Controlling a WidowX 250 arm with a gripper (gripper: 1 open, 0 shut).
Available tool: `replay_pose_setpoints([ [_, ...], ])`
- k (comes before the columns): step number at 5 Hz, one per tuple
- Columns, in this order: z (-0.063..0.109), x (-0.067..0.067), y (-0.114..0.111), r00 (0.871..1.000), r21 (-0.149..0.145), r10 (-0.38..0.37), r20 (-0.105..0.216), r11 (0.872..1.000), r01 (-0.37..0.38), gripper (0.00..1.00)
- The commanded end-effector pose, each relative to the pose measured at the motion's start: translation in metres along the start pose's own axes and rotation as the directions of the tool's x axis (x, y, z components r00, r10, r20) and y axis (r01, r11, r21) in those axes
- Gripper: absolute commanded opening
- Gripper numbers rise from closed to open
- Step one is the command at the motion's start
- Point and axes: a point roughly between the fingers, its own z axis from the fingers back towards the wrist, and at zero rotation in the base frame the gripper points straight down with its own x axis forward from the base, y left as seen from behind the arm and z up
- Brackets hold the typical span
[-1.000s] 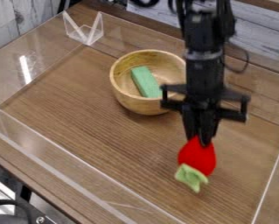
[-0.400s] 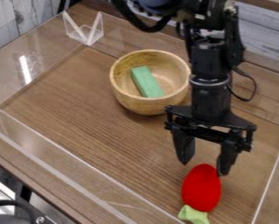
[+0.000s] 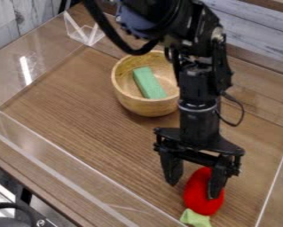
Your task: Move the red object to the right side of the table
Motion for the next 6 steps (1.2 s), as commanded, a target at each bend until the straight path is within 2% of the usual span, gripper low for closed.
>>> replay_pose_setpoints([
  [1, 0.001, 0.005, -0.008, 0.998, -0.008, -0.018, 0.055, 1.0, 0.018, 0.0],
  [3, -0.014, 0.018, -0.02, 0.996, 0.02, -0.069, 0.061, 0.998, 0.068, 0.0],
  [4, -0.021, 0.023, -0.018, 0.995, 0.024, -0.077, 0.059, 0.997, 0.076, 1.0],
  [5, -0.023, 0.028, -0.017, 0.994, 0.031, -0.089, 0.068, 0.996, 0.087, 0.0],
  [6, -0.021, 0.035, -0.008, 0.992, 0.042, -0.096, 0.081, 0.995, 0.093, 0.0],
])
